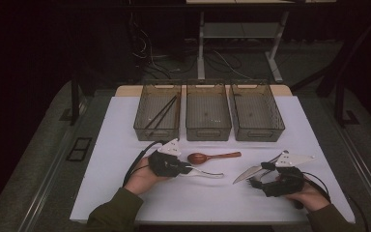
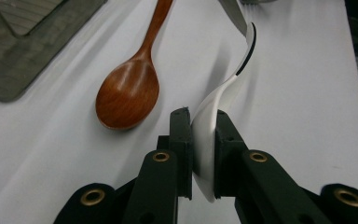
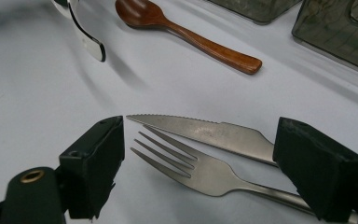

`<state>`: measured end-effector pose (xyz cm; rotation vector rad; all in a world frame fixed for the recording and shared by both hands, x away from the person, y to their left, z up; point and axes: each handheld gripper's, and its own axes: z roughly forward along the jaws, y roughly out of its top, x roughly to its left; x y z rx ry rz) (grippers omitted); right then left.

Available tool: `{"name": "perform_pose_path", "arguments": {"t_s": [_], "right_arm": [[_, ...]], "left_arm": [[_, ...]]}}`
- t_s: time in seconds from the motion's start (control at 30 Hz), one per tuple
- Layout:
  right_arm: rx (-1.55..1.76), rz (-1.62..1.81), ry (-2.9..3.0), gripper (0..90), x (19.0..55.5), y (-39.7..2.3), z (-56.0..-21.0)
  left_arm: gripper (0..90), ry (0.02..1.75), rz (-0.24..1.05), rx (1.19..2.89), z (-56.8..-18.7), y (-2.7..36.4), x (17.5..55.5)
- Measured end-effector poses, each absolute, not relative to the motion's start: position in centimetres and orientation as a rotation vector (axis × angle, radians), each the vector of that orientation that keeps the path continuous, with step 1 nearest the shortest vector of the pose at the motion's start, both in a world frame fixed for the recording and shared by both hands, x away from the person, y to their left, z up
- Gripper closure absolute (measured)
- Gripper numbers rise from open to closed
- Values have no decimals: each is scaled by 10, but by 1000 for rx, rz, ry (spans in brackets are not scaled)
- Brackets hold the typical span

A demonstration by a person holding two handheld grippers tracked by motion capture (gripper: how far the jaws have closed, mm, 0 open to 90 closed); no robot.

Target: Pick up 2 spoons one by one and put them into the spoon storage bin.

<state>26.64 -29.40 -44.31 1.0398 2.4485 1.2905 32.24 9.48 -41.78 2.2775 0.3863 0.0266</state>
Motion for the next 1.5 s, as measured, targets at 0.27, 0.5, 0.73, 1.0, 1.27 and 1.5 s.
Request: {"name": "perform_pose_path", "arguments": {"t_s": [0.27,0.5,0.73,1.0,1.27,1.5], "right_arm": [[1036,1291,2450,162,266,-293,-442],[1037,1298,2445,163,266,-294,-442],[1034,1301,2448,162,266,-293,-442],[1035,1302,2446,162,266,-293,-442],[1034,1303,2443,162,265,-293,-442],[1033,1304,2443,162,266,-293,-442]], "left_arm": [[802,389,32,2248,-409,91,328],[802,378,52,2232,-398,85,336],[802,381,79,2217,-387,80,349],[802,391,125,2191,-368,79,366],[802,404,171,2179,-353,76,387],[802,428,205,2171,-348,70,408]]}}
